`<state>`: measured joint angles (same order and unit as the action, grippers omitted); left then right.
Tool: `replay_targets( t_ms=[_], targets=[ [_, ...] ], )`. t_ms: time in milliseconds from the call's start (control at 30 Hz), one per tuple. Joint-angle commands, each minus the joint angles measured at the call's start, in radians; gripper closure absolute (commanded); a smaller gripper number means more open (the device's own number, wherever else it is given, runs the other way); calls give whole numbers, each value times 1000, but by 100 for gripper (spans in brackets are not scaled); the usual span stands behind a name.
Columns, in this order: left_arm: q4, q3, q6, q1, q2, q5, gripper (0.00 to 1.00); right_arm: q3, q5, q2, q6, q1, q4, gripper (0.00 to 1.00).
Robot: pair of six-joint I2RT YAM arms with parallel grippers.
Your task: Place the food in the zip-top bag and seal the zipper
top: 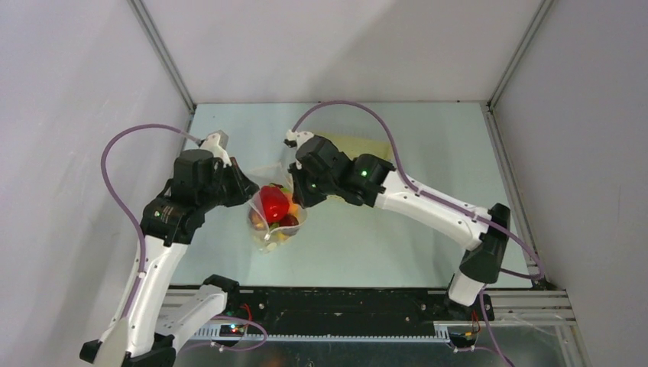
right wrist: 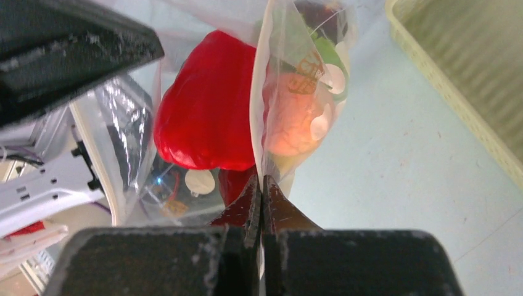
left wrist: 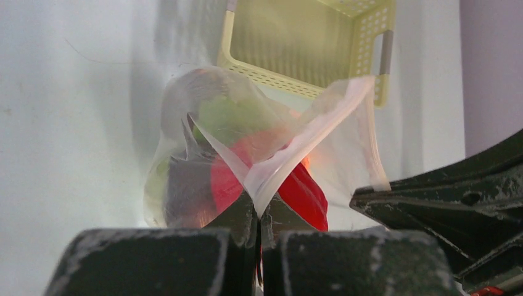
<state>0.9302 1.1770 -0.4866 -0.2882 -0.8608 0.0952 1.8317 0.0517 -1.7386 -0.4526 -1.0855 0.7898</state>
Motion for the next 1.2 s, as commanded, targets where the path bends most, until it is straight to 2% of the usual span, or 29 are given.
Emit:
replay_targets(
  t_ms=[0,167,467,633,700,767,800,833,900,967,1167],
  targets=[
    [-71,-1,-65,-16,16,37,100,-102,-20,150,-39,-28,-101,100],
    [-133,-21,-100,-55,-4,87,100,-232,49,244,-104,-44,-160,100],
    [-263,-15,-124,-257,-132,72,100,-478,123,424,-222,-51,-232,100],
    [-325,-8,-96,-315,-191,100,97,-568,152,501,-260,-58,-248,100],
    [-348,-10,-83,-330,-200,118,89,-583,186,516,-269,-50,-227,100],
    [-371,-21,-71,-340,-194,138,76,-597,198,533,-285,-21,-211,100],
    [-387,-25,-67,-341,-181,143,59,-605,196,537,-289,-12,-213,100],
    [-391,-37,-57,-342,-171,145,50,-626,193,549,-298,7,-222,100],
    [-387,-56,-40,-344,-132,128,9,-649,181,560,-316,33,-233,100],
    [-374,-81,-40,-348,-73,97,2,-667,163,563,-331,57,-240,100],
    [-446,-300,-43,-388,217,49,0,-677,139,557,-353,109,-226,100]
  ],
)
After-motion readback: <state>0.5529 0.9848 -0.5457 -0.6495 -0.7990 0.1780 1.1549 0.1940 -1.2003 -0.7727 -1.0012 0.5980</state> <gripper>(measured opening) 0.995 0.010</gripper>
